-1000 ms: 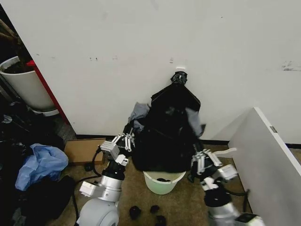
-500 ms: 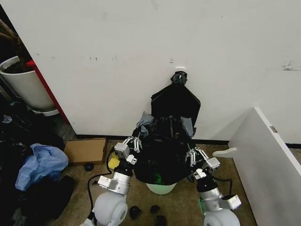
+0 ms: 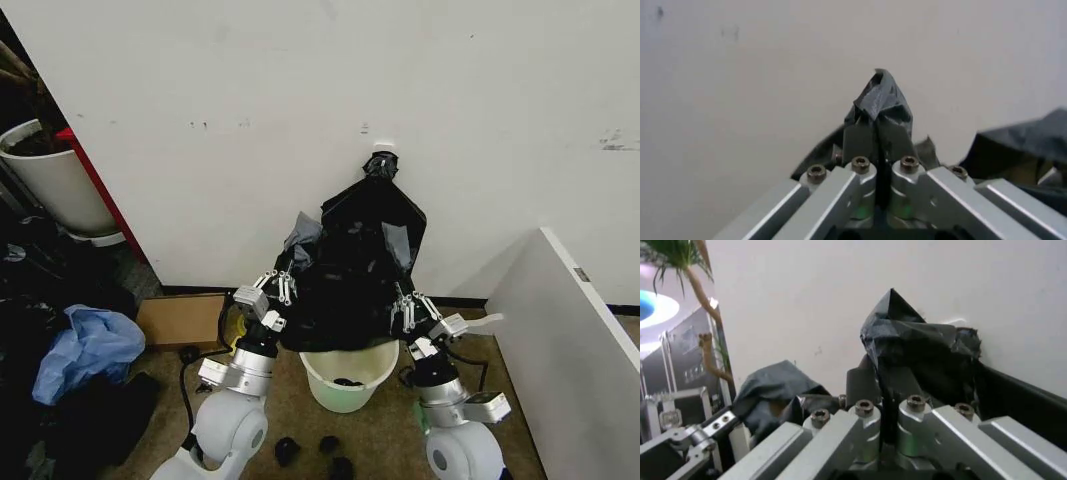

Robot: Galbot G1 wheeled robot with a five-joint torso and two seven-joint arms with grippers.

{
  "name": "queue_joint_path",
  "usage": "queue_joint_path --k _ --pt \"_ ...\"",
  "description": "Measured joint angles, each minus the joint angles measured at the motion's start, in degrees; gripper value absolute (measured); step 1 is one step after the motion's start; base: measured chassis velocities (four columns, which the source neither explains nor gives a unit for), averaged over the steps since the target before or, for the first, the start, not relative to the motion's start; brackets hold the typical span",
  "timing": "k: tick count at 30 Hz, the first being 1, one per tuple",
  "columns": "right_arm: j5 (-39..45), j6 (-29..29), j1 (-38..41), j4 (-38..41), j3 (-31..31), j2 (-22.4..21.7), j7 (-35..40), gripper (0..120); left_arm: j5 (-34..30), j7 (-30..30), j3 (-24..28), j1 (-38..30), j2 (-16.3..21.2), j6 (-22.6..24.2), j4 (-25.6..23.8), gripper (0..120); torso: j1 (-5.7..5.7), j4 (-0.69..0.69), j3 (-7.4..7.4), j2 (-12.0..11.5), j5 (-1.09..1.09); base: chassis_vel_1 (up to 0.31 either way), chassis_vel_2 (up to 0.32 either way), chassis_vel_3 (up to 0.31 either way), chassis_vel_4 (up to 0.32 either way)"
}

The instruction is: Place the garbage bag over the trash bin.

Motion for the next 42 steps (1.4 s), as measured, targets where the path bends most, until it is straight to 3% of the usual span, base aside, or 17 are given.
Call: queue_joint_path --k 8,15,31,38,42 --pt "-1.3 1.7 0.5 -7.6 0.1 0.3 0.4 0 0.4 0.3 2.1 0.4 -1.7 -0.3 3.4 0 -0.01 0.0 0.0 0.0 0.01 0.0 0.0 0.0 0.0" --pt "-1.6 2.0 1.0 -9.9 0.1 0.3 0.3 0 0.3 0.3 2.6 1.2 -2.8 -1.8 8.3 0 -0.01 0.0 0.0 0.0 0.0 0.0 0.0 0.0 0.0" --pt "-5.0 2.8 3.8 -17.7 2.3 -0.2 4.8 0 0.1 2.0 3.6 0.3 -5.2 -3.7 13.7 0 -0.01 0.0 0.0 0.0 0.0 0.0 0.0 0.0 0.0" --pt "-3.5 4.1 4.3 -18.8 2.2 0.0 5.5 0 0.2 5.1 4.0 -2.9 -5.7 -6.5 18.6 0 0.0 0.0 0.0 0.0 0.0 0.0 0.0 0.0 0.0" --pt "-0.5 5.0 4.2 -16.5 1.8 -0.6 1.7 0 -3.6 11.7 4.0 -4.6 -5.5 -7.9 20.9 0 -0.01 0.0 0.0 0.0 0.0 0.0 0.0 0.0 0.0"
